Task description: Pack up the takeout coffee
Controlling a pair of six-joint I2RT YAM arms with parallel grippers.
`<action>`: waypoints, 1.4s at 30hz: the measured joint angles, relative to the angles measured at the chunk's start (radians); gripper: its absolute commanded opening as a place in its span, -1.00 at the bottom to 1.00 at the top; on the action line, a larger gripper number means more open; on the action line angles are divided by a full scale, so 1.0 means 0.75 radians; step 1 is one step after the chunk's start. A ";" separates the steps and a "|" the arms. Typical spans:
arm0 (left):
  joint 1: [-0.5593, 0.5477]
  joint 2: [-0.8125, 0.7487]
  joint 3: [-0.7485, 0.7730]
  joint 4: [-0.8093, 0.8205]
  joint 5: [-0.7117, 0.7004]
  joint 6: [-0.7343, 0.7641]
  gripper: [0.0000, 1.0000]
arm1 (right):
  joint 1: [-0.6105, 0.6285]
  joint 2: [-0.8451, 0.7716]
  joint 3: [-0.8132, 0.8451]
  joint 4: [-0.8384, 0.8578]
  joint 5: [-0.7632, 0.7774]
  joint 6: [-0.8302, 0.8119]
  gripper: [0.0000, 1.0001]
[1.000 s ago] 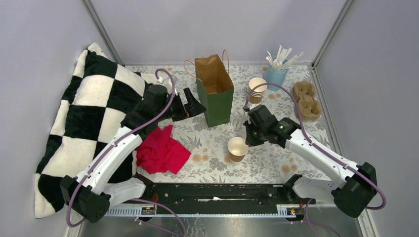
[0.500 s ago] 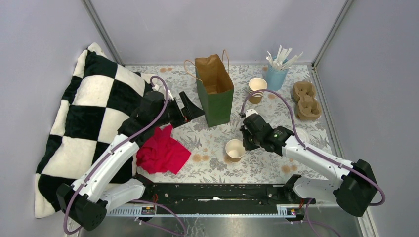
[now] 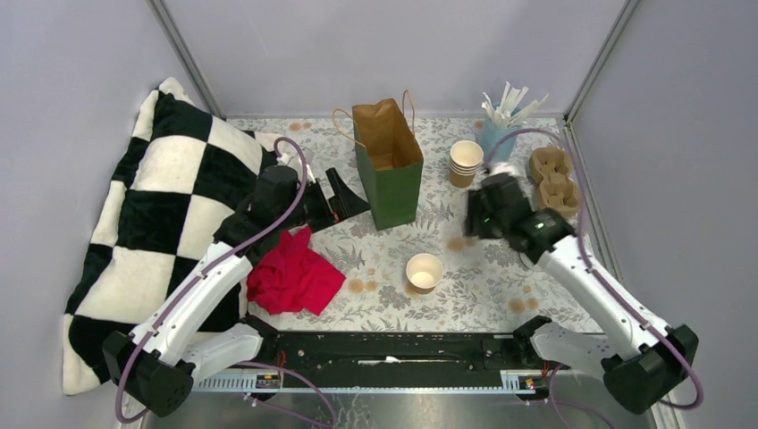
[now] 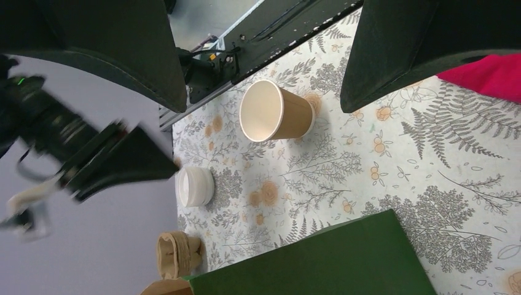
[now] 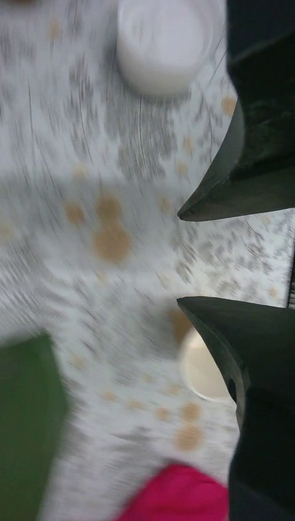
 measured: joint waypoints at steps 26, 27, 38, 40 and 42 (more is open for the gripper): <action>0.000 0.271 0.296 -0.240 0.035 0.460 0.98 | -1.068 0.550 0.054 -0.054 -0.218 -0.192 -0.31; 0.000 0.276 0.300 -0.245 0.036 0.468 0.98 | -1.068 0.556 0.054 -0.054 -0.218 -0.193 -0.36; 0.000 0.292 0.334 -0.255 0.049 0.526 0.98 | -1.068 0.570 0.052 -0.055 -0.217 -0.191 -0.80; 0.000 0.293 0.334 -0.255 0.051 0.528 0.98 | -1.068 0.570 0.052 -0.055 -0.216 -0.191 -0.92; 0.000 0.296 0.334 -0.255 0.051 0.528 0.98 | -1.068 0.570 0.052 -0.054 -0.216 -0.191 -1.00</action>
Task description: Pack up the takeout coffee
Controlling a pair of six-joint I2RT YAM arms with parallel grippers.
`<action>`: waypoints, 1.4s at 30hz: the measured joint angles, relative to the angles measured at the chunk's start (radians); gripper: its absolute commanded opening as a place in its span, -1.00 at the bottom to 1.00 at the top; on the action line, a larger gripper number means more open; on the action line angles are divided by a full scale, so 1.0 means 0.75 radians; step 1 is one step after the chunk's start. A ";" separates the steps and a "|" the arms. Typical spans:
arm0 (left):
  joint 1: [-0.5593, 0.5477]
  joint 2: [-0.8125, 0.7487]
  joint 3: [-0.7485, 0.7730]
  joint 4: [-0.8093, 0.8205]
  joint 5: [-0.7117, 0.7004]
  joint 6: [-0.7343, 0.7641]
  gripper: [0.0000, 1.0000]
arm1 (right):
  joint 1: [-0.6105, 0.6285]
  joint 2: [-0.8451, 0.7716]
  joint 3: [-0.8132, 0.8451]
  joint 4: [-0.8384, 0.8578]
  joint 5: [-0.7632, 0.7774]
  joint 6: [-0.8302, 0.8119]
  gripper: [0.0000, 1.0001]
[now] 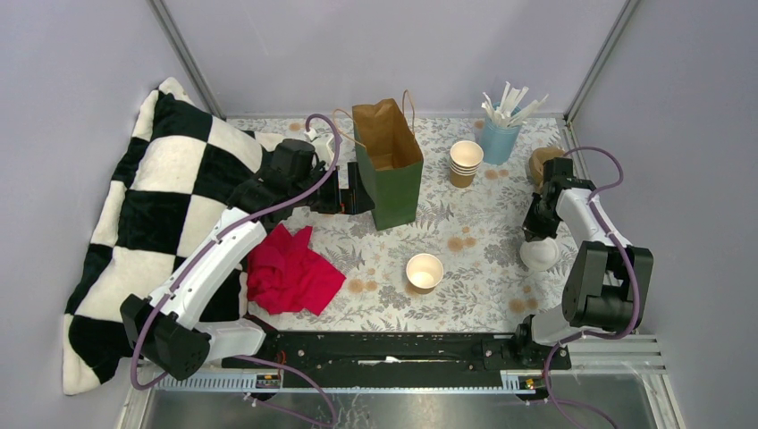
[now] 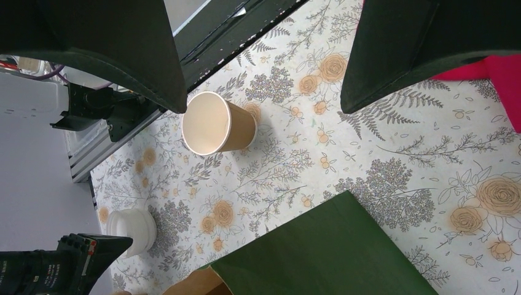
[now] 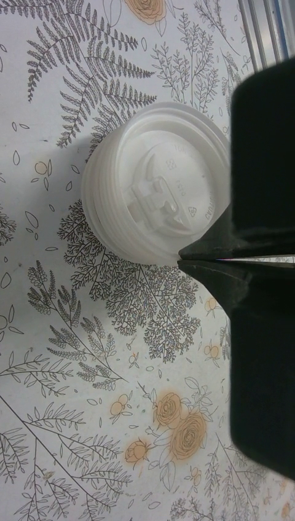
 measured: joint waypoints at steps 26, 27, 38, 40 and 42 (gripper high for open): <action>-0.192 0.041 0.062 0.125 0.090 -0.237 0.97 | 0.413 -0.361 0.299 -0.026 -0.680 0.335 -1.00; -0.270 0.076 0.105 0.133 0.071 -0.242 0.98 | 0.463 -0.360 0.300 -0.001 -0.721 0.387 -1.00; -0.571 0.231 0.289 0.179 -0.358 -0.247 0.86 | 0.563 -0.407 0.300 0.176 -0.815 0.936 -1.00; -0.607 0.242 0.310 0.182 -0.430 -0.245 0.83 | 0.563 -0.421 0.300 0.166 -0.774 1.024 -1.00; -0.653 0.264 0.338 0.183 -0.486 -0.232 0.79 | 0.563 -0.424 0.300 0.138 -0.729 1.100 -1.00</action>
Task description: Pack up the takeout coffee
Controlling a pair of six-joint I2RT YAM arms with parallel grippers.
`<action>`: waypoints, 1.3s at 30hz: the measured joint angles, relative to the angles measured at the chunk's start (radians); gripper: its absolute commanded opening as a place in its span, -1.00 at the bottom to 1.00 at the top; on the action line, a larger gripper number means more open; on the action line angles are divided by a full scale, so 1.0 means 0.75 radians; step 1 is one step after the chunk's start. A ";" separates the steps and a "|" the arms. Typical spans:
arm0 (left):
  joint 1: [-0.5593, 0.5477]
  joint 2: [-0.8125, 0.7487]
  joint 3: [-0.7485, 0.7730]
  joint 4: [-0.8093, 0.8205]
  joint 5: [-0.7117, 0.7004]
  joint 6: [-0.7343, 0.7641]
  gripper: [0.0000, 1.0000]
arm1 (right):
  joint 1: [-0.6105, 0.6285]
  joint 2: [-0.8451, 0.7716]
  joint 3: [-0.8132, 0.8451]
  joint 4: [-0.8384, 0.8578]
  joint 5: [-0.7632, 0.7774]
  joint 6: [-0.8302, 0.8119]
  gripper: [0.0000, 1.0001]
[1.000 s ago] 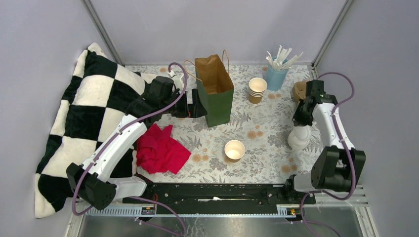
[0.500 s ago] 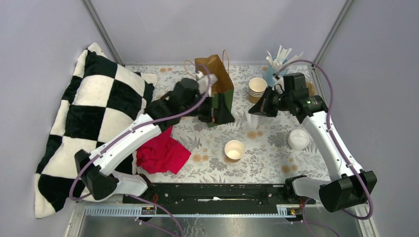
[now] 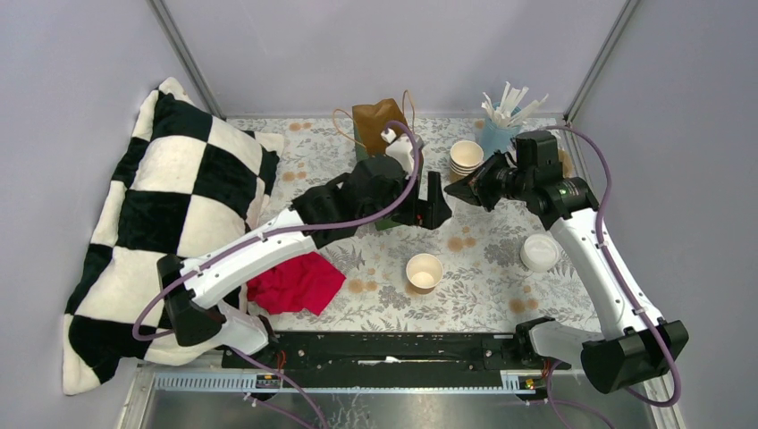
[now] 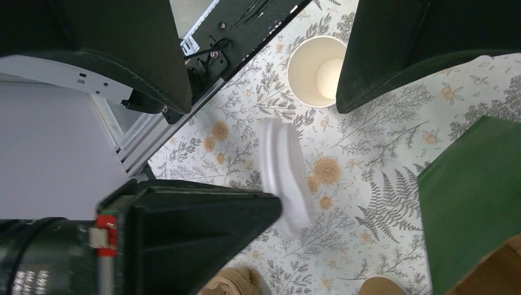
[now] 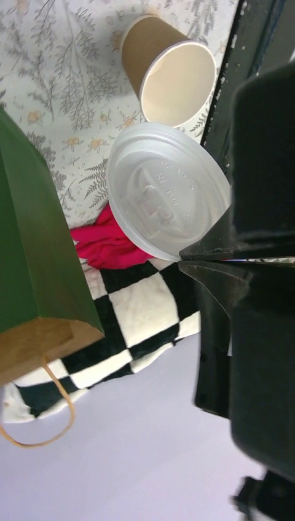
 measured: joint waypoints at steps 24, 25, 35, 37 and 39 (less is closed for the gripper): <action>-0.196 0.475 0.448 -0.194 -0.311 0.208 -0.29 | 0.000 0.041 0.100 -0.433 0.458 0.330 -1.00; -0.196 0.493 0.456 -0.198 -0.317 0.217 -0.34 | 0.000 0.045 0.100 -0.438 0.463 0.332 -1.00; -0.220 0.563 0.520 -0.258 -0.381 0.256 -0.54 | 0.000 0.050 0.101 -0.491 0.521 0.354 -1.00; -0.222 0.568 0.527 -0.259 -0.386 0.260 -0.56 | 0.000 0.050 0.101 -0.495 0.523 0.358 -1.00; -0.222 0.571 0.532 -0.261 -0.390 0.263 -0.58 | 0.000 0.050 0.101 -0.497 0.527 0.361 -1.00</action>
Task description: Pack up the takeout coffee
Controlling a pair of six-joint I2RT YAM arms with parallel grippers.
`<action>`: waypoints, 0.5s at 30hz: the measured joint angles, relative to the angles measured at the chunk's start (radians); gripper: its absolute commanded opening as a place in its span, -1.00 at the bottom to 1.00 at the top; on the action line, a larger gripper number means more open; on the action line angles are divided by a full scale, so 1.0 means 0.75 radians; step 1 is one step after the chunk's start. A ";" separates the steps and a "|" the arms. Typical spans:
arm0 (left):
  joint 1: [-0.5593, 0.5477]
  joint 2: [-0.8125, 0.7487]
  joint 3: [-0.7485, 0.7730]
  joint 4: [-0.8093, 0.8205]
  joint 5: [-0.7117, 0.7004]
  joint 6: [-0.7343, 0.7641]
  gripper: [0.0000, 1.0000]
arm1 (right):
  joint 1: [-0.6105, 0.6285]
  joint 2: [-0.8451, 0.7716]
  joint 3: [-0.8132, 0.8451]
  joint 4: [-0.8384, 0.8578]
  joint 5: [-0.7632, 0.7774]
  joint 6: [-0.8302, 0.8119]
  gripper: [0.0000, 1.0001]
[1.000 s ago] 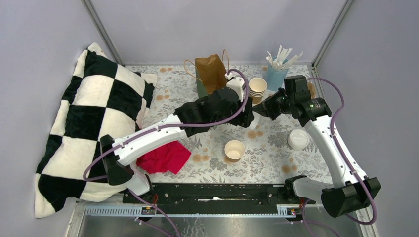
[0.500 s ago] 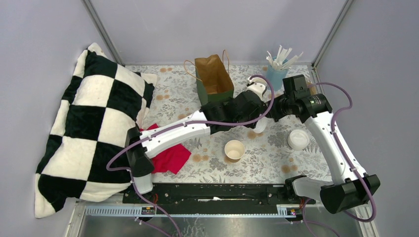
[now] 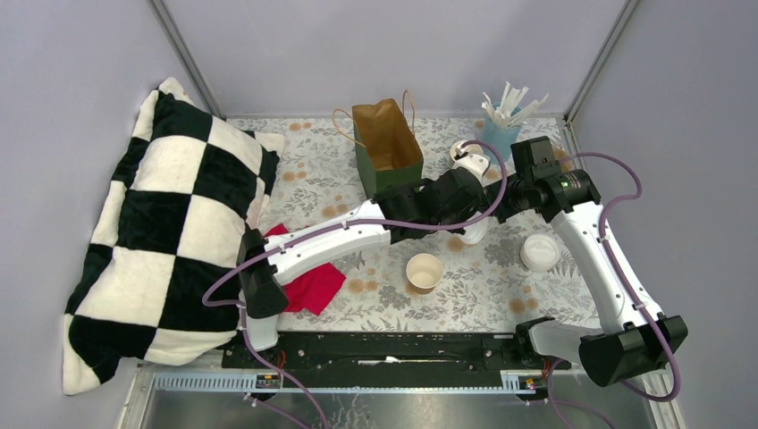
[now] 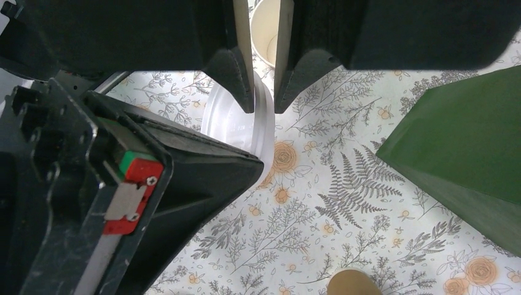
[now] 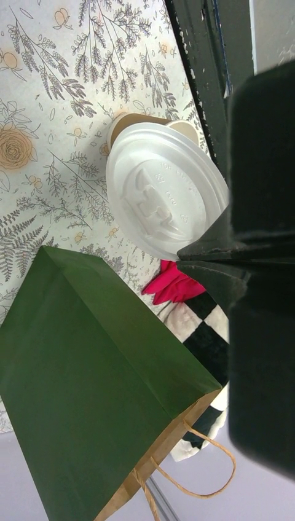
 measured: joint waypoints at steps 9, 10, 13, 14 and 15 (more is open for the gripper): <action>-0.002 0.038 0.040 -0.014 -0.017 0.018 -0.72 | 0.000 0.005 0.004 -0.011 0.006 0.003 -1.00; -0.002 0.041 0.042 -0.015 -0.017 0.020 -0.75 | 0.000 0.006 0.004 -0.013 0.006 0.003 -1.00; -0.004 0.056 0.063 -0.033 -0.023 0.030 -0.82 | 0.000 0.010 0.006 -0.018 0.014 0.003 -1.00; -0.004 0.058 0.065 -0.034 -0.026 0.031 -0.86 | 0.000 0.010 0.008 -0.022 0.017 0.003 -1.00; -0.004 0.060 0.066 -0.034 -0.029 0.032 -0.89 | 0.000 0.010 0.010 -0.025 0.019 0.003 -1.00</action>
